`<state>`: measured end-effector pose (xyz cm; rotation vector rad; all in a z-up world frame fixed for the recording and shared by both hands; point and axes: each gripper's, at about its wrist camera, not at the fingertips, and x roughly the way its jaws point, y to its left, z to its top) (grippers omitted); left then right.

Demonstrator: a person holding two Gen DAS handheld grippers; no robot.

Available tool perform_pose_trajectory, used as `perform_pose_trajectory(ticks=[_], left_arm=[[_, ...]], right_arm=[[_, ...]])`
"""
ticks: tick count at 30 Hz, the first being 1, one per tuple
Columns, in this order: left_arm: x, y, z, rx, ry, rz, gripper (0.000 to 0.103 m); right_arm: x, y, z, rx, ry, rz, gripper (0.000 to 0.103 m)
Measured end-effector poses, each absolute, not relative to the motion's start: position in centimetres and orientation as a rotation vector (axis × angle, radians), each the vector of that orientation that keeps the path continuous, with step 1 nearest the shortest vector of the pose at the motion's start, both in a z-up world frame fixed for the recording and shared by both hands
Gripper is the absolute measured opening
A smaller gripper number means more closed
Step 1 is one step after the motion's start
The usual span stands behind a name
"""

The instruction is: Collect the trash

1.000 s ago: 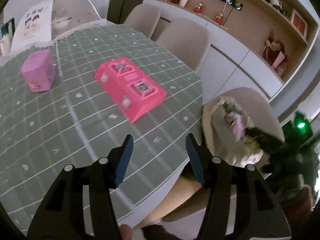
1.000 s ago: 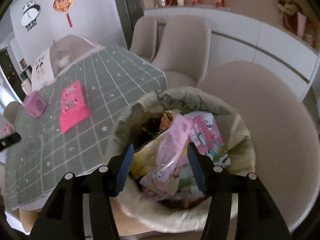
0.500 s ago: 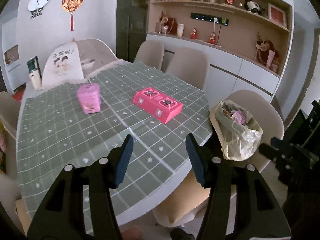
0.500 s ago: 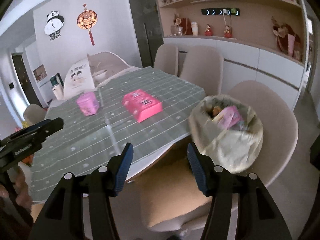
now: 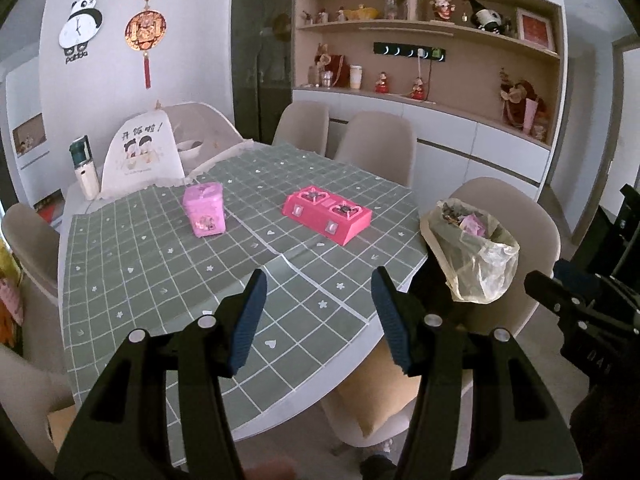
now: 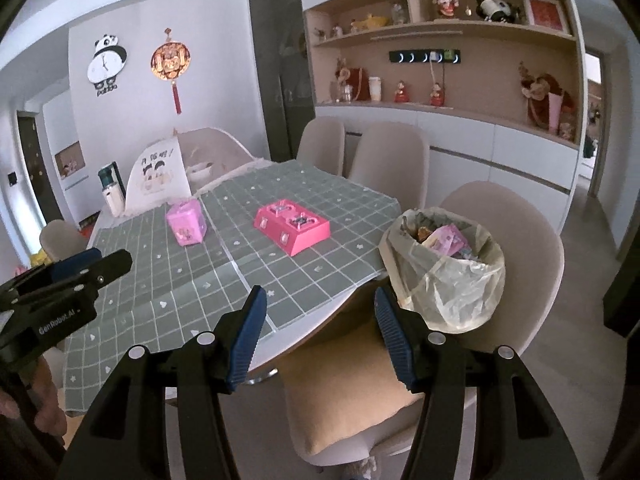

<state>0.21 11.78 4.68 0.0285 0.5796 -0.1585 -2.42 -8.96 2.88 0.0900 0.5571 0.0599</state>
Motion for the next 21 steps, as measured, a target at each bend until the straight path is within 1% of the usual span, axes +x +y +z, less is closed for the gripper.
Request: perform_pose_trajectory(ticks=[6,21], left_arm=[[-0.22,11.69,5.08,0.038,0.552,-0.166,0.052],[-0.1,11.54,5.2,0.025,0.563,-0.159,0.052]], right_arm=[[-2.8,-8.77,3.22,0.082,0.547,0.049,0.053],[-2.65,-9.26,2.79,0.091,0.559,0.043,0.053]])
